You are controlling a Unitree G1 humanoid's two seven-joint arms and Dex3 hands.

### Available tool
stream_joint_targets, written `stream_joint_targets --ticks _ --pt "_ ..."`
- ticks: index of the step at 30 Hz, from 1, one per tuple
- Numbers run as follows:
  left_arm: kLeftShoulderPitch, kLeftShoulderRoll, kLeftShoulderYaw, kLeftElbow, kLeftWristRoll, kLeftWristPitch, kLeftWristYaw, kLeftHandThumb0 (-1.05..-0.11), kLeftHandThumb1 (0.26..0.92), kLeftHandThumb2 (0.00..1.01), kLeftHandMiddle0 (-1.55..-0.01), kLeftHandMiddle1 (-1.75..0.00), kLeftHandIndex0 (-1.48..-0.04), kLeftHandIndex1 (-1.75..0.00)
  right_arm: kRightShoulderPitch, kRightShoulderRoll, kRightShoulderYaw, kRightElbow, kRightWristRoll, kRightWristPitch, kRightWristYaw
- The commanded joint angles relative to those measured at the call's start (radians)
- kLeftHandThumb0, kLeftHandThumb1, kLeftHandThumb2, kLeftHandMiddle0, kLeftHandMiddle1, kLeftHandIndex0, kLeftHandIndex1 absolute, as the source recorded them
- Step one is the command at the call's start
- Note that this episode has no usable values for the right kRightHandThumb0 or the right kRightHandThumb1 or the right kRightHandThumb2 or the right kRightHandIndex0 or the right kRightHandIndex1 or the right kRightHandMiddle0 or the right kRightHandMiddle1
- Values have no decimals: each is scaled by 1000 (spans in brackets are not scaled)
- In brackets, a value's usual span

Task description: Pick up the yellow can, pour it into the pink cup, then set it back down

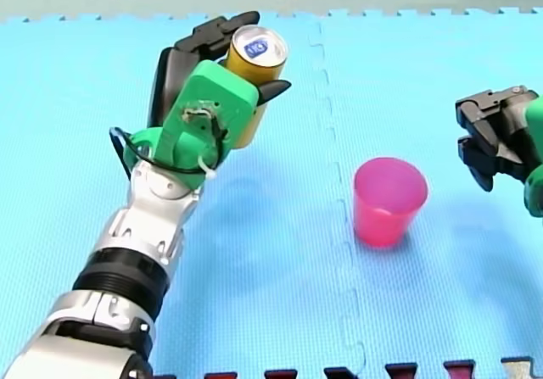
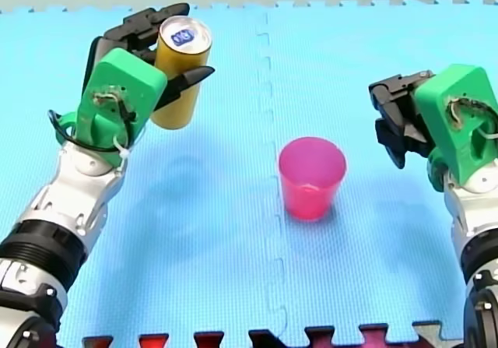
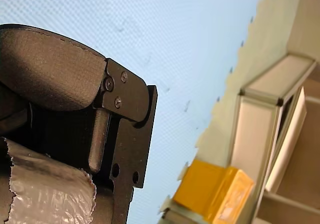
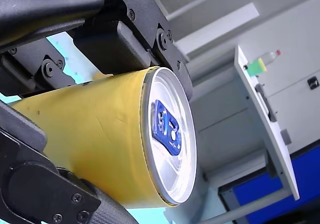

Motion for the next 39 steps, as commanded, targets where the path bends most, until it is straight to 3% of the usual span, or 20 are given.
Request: stream_joint_targets --ticks 1,11,15,21,29,35,39 --pt "-24 3 -10 12 8 9 4 -419 814 0 -1388 -20 -1222 -9 1 -1 -4 -2 6 -7 0" --pt "-32 -34 -38 28 15 71 5 -417 810 0 -1391 -9 -1221 -2 4 2 -4 -3 2 -13 -21" --pt "-38 -41 -40 36 10 73 -3 -414 809 0 -1390 -6 -1219 0 3 2 4 -2 -8 -3 -40" --pt "-56 -70 -50 62 11 70 -4 -408 809 0 -1374 0 -1214 0 0 14 6 0 -11 23 -71" --pt "-88 -99 -45 98 -8 55 -25 -412 814 1 -1333 0 -1204 0 3 25 -4 1 3 28 -54" --pt "-99 -99 -43 99 -12 32 -41 -414 817 1 -1319 0 -1193 0 8 28 5 -1 -9 16 -81" --pt "-110 -105 -51 95 -5 16 -44 -413 816 1 -1323 -2 -1192 0 4 28 0 -1 2 30 -44"
